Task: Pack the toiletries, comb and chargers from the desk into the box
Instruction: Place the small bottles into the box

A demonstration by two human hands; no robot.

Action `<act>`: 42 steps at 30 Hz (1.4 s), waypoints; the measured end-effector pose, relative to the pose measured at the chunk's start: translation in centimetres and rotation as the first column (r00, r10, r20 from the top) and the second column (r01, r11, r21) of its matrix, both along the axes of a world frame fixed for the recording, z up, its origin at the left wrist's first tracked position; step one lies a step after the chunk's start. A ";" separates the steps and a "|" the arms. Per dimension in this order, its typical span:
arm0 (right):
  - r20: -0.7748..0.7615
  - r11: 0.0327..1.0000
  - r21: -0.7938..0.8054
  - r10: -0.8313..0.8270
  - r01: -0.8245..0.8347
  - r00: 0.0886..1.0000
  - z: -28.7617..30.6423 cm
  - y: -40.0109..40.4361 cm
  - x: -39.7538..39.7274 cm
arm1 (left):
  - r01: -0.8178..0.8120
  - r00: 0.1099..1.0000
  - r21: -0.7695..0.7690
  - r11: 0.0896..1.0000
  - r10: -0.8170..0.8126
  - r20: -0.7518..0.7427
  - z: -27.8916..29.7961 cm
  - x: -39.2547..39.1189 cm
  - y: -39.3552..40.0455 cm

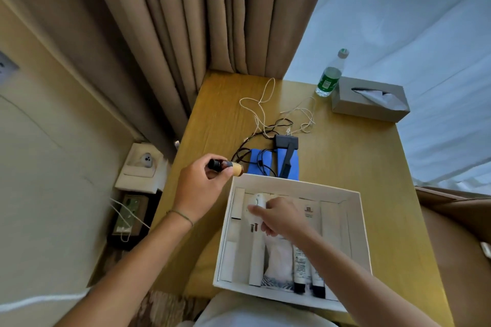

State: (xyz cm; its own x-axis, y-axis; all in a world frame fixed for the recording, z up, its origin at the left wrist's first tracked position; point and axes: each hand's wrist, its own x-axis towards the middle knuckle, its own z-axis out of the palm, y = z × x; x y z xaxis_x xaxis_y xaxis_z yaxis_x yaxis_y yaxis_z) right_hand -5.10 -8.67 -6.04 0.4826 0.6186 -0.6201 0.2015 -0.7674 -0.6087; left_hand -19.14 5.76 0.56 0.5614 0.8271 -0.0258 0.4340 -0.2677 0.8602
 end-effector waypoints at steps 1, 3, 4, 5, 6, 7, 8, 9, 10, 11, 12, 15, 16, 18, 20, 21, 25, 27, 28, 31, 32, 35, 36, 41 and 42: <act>0.073 1.000 -0.021 0.021 -0.019 0.997 -0.7 0.2 -0.3 | 0.006 1.000 0.000 1.000 -0.006 -0.003 0.0 -0.4 0.0; 0.204 0.997 -0.062 0.065 -0.053 0.977 -1.8 0.5 -0.8 | 0.020 1.000 -0.001 1.000 -0.020 -0.009 0.0 -0.9 0.0; 0.253 0.995 -0.071 0.082 -0.066 0.964 -2.0 0.7 -1.0 | 0.026 1.000 -0.002 1.000 -0.026 -0.008 0.0 -1.2 0.0; 0.298 0.995 -0.070 0.093 -0.075 0.950 -2.3 0.9 -1.2 | 0.033 0.999 -0.003 0.999 -0.033 -0.008 0.1 -1.3 0.0; 0.346 0.995 -0.063 0.100 -0.083 0.933 -2.4 1.1 -1.5 | 0.040 0.999 0.000 0.999 -0.040 -0.011 0.2 -1.5 -0.1; 0.394 0.994 -0.057 0.104 -0.089 0.913 -2.5 1.3 -1.7 | 0.049 0.999 0.006 0.999 -0.048 -0.012 0.2 -1.7 -0.2; 0.437 0.994 -0.052 0.108 -0.095 0.893 -2.4 1.5 -1.8 | 0.060 0.998 0.016 0.998 -0.060 -0.010 0.3 -1.8 -0.4; 0.470 0.993 -0.051 0.118 -0.107 0.875 -2.3 1.6 -1.9 | 0.075 0.997 0.025 0.997 -0.075 -0.009 0.4 -2.0 -0.5; 0.494 0.991 -0.055 0.135 -0.125 0.859 -2.3 1.8 -2.0 | 0.095 0.995 0.032 0.995 -0.095 -0.014 0.4 -2.2 -0.7; 0.510 0.988 -0.059 0.155 -0.146 0.846 -2.3 1.8 -2.1 | 0.124 0.992 0.039 0.991 -0.123 -0.026 0.4 -2.3 -0.8; 0.522 0.984 -0.065 0.174 -0.165 0.835 -2.3 1.9 -2.1 | 0.161 0.986 0.051 0.986 -0.158 -0.047 0.5 -2.5 -0.9; 0.561 0.975 -0.079 0.214 -0.206 0.800 -2.1 2.1 -2.0 | 0.278 0.954 0.100 0.955 -0.263 -0.145 0.5 -2.9 -0.9; 0.581 0.974 -0.071 0.215 -0.214 0.785 -2.0 2.2 -2.0 | 0.307 0.942 0.107 0.946 -0.286 -0.174 0.6 -2.8 -0.9; 0.616 0.970 -0.048 0.217 -0.239 0.757 -1.9 2.3 -1.9 | 0.338 0.925 0.129 0.932 -0.304 -0.228 0.8 -2.6 -1.0; 0.626 0.962 -0.060 0.244 -0.267 0.741 -1.9 2.3 -1.9 | 0.357 0.911 0.156 0.921 -0.306 -0.275 0.9 -2.5 -1.4; 0.617 0.959 -0.075 0.260 -0.274 0.743 -2.0 2.2 -1.9 | 0.368 0.903 0.160 0.916 -0.311 -0.297 1.0 -2.3 -1.7; 0.514 0.979 -0.066 0.198 -0.192 0.834 -1.9 1.7 -1.2 | 0.406 0.873 0.099 0.908 -0.354 -0.334 1.1 -1.4 -3.3; 0.480 0.985 -0.046 0.168 -0.166 0.861 -1.8 1.2 -0.5 | 0.444 0.839 0.038 0.895 -0.401 -0.368 1.0 -0.8 -4.1; 0.464 0.986 -0.033 0.159 -0.163 0.871 -1.8 1.0 -0.1 | 0.475 0.807 0.017 0.880 -0.427 -0.408 0.8 -0.4 -4.6; 0.437 0.988 0.012 0.131 -0.152 0.890 -1.8 0.1 0.9 | 0.587 0.645 -0.002 0.810 -0.469 -0.603 0.3 0.7 -5.9; 0.431 0.986 0.020 0.138 -0.163 0.891 -1.7 0.0 1.2 | 0.627 0.589 0.006 0.779 -0.469 -0.659 0.1 1.1 -6.4; 0.402 0.982 0.046 0.149 -0.183 0.903 -1.7 -0.3 1.7 | 0.714 0.445 -0.015 0.700 -0.470 -0.762 -0.5 2.3 -7.6; 0.388 0.982 0.052 0.146 -0.180 0.910 -1.6 -0.4 1.8 | 0.728 0.399 -0.036 0.684 -0.466 -0.790 -0.8 2.6 -8.0; 0.322 0.981 0.070 0.151 -0.182 0.935 -1.3 -1.3 2.2 | 0.681 0.206 -0.235 0.693 -0.489 -0.847 -2.7 3.6 -8.8; 0.307 0.981 0.075 0.150 -0.181 0.940 -1.2 -1.6 2.3 | 0.658 0.200 -0.263 0.706 -0.500 -0.843 -3.1 3.6 -8.8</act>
State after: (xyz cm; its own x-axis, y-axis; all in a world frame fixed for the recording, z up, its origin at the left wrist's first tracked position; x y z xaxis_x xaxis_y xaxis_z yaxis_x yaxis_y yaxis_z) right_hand -2.81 -10.24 -7.27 0.5210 0.7574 -0.3936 0.5047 -0.6452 -0.5736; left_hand -15.56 -3.07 -2.57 0.6371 0.3164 -0.7028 0.5355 -0.8375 0.1084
